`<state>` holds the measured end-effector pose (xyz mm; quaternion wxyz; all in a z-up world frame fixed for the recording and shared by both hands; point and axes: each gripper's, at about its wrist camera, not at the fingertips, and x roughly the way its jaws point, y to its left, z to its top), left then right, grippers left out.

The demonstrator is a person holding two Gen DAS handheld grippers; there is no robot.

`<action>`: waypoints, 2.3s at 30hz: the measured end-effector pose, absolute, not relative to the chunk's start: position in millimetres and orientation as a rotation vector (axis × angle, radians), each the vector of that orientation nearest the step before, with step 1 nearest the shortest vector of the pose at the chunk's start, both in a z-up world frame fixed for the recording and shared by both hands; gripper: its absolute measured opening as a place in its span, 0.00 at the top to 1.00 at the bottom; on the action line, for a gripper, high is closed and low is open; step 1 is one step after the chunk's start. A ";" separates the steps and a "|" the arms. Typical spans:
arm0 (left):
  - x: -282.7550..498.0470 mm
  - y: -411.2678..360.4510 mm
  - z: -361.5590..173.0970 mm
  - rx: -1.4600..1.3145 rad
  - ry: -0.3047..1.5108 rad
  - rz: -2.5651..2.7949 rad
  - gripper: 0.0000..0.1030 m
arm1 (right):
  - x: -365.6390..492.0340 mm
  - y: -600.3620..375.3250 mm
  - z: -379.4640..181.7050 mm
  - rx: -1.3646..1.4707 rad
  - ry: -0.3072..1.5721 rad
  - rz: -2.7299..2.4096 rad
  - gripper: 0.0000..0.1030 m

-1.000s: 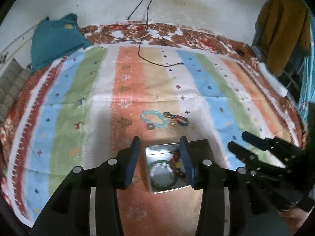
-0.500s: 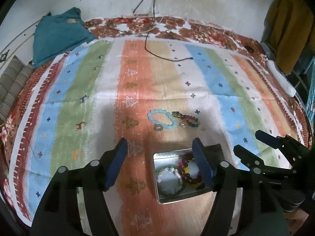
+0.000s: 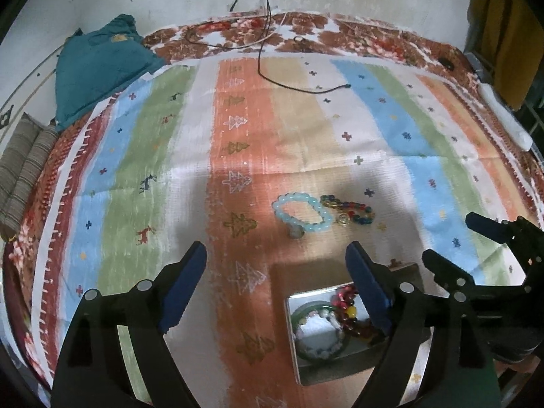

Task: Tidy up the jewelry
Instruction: 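Move both open tools to the light blue and multicolour bead bracelets, then close the left tool on the light blue bracelet while the right tool grips the multicolour bracelet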

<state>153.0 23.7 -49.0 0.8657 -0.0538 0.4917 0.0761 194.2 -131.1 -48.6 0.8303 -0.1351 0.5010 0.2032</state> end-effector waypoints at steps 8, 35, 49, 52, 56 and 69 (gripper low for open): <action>167.6 33.5 -58.6 -0.139 1.057 0.176 0.16 | 206.9 -127.3 -55.1 -0.281 1.085 0.416 0.22; 218.8 42.8 -109.5 -0.077 1.174 0.137 0.16 | 261.6 -123.1 -102.0 -0.239 1.193 0.389 0.22; 238.6 48.0 -129.6 -0.074 1.213 0.137 0.16 | 282.2 -112.9 -124.2 -0.284 1.218 0.365 0.22; 243.2 49.4 -134.8 -0.083 1.225 0.127 0.16 | 286.0 -110.1 -134.4 -0.304 1.240 0.361 0.22; 247.9 47.6 -142.0 -0.054 1.236 0.127 0.17 | 289.7 -108.8 -142.4 -0.315 1.248 0.347 0.22; 264.7 43.7 -157.1 -0.027 1.265 0.110 0.21 | 300.9 -104.3 -154.9 -0.326 1.258 0.344 0.22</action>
